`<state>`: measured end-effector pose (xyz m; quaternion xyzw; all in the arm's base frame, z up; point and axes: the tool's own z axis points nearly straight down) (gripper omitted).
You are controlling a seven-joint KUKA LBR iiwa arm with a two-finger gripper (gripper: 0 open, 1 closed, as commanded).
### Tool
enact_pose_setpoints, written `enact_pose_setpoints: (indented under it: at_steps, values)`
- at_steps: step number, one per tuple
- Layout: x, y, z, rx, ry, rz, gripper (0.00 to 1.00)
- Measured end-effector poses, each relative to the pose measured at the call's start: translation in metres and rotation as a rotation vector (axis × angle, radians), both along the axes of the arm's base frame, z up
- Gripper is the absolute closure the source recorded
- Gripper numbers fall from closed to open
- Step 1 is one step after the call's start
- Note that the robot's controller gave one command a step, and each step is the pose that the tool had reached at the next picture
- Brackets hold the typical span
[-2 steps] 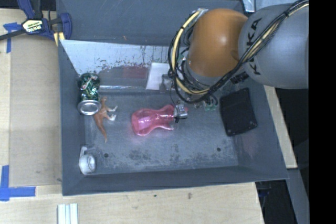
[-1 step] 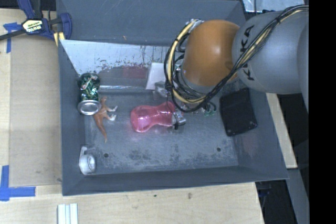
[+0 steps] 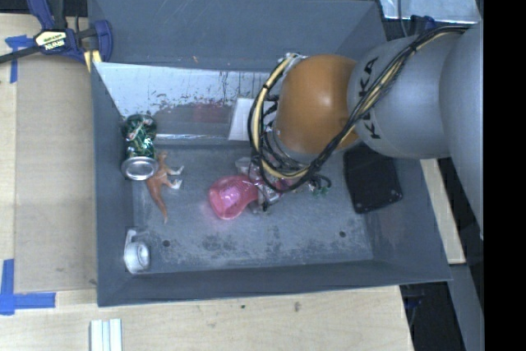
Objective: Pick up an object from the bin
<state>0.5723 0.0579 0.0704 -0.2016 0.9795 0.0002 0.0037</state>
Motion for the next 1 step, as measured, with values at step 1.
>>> enact_pose_setpoints:
  at_steps: [1]
  values:
    - [0.0000,0.0000,0.0000,0.000,0.000,-0.001,1.00]
